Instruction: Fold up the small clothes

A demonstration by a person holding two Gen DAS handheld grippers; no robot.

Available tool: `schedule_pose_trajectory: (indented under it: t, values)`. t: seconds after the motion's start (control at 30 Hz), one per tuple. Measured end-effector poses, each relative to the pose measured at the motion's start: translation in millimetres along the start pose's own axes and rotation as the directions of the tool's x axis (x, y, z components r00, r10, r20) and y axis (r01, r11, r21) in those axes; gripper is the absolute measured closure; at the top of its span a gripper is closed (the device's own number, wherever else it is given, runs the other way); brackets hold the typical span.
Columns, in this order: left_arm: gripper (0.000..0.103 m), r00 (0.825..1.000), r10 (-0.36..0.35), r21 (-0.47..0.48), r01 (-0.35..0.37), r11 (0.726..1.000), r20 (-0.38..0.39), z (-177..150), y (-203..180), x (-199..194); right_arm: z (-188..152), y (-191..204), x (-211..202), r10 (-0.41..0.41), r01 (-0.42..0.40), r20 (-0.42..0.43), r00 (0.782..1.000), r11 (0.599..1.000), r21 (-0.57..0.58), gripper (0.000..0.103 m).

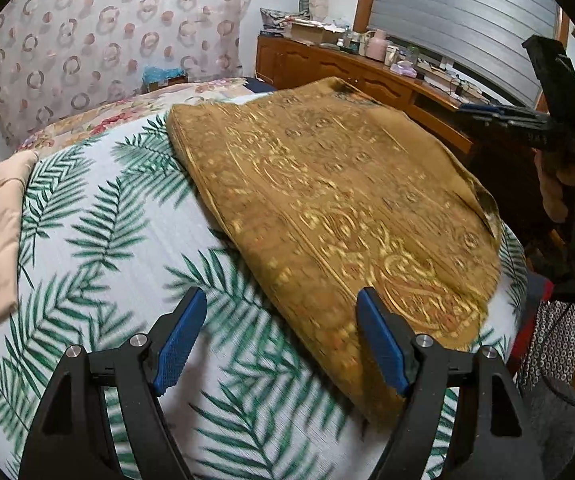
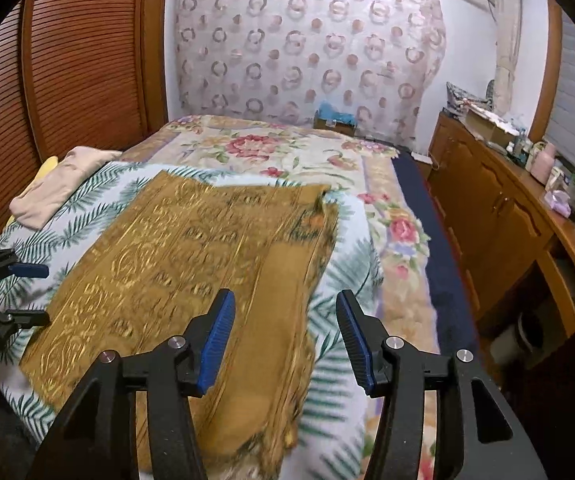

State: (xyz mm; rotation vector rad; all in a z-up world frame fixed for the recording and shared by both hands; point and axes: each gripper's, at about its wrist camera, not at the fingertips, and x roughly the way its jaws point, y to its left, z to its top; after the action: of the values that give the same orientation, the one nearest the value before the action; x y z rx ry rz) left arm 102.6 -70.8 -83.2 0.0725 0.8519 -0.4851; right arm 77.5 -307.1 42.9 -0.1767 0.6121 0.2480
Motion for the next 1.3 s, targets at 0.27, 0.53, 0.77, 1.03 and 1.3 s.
schedule_pose_trajectory:
  t: [0.27,0.53,0.77,1.03,1.3]
  values:
    - [0.035,0.999,-0.023,0.001,0.023,1.0,-0.024,-20,-15,-7,-35,8,8,0.05,-0.049,-0.064,0.997,0.999,0.02,0.047]
    - [0.054,0.997,-0.065,-0.007,0.065,0.998,-0.051,-33,-25,-11,-38,7,-6,0.067,-0.066,-0.041,0.997,0.997,0.029,0.047]
    - [0.06,0.993,-0.097,-0.014,0.097,0.995,-0.063,-41,-29,-15,-49,18,-11,0.092,-0.092,-0.017,0.996,0.996,0.001,0.047]
    - [0.092,0.987,-0.143,-0.008,0.143,0.99,-0.067,-37,-35,-17,-57,27,-8,0.143,-0.143,-0.033,0.989,0.99,-0.007,0.047]
    - [0.096,0.985,-0.15,0.023,0.149,0.989,0.089,17,-36,-41,-55,40,-11,0.208,-0.21,-0.054,0.977,0.977,-0.031,0.044]
